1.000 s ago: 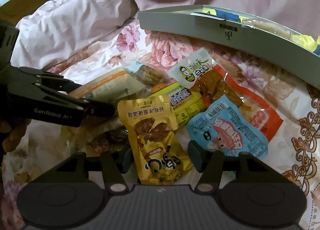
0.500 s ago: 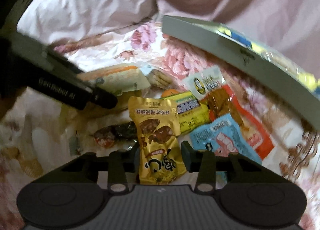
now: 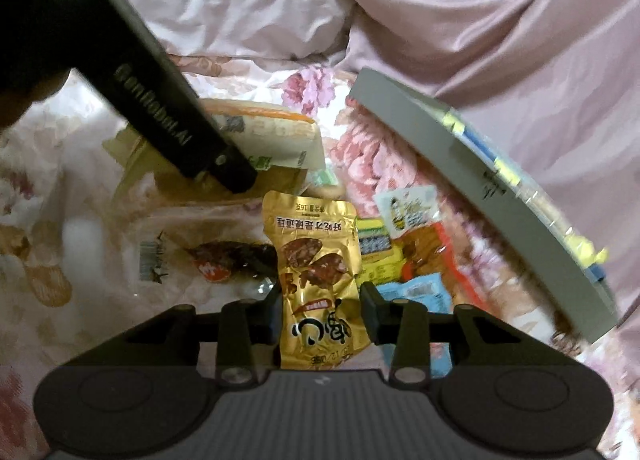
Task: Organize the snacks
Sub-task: 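Grasp the orange-striped bread bag with the left gripper while the right gripper grasps the gold pouch, then lift both held snacks and carry them over the gray tray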
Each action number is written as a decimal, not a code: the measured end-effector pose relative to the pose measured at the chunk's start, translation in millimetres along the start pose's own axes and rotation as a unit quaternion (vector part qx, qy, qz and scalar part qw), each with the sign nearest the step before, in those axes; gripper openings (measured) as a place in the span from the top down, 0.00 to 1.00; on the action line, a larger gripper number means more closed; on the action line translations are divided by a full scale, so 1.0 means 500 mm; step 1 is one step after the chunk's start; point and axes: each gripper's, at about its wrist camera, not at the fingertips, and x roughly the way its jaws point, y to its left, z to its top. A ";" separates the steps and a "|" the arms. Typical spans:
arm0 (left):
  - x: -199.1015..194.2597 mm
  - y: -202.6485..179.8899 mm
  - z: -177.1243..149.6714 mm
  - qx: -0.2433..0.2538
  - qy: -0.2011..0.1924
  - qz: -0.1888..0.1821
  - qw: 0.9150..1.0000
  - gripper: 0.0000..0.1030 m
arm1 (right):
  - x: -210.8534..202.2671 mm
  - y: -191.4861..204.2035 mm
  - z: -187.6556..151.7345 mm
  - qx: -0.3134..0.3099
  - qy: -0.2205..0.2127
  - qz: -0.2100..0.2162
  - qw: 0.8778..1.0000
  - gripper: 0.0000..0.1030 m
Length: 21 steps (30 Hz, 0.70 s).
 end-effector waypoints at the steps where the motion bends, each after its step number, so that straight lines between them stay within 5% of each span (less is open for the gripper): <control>1: -0.004 0.000 0.004 -0.002 -0.005 -0.001 1.000 0.51 | -0.003 0.000 0.002 -0.004 -0.005 -0.008 1.000 0.59; 12: -0.043 -0.010 0.072 -0.030 -0.084 -0.003 0.996 0.51 | -0.068 -0.054 0.024 0.041 -0.096 -0.076 0.992 0.59; 21: -0.027 -0.040 0.167 -0.058 -0.136 -0.008 0.989 0.51 | -0.090 -0.146 0.032 0.119 -0.147 -0.156 0.969 0.59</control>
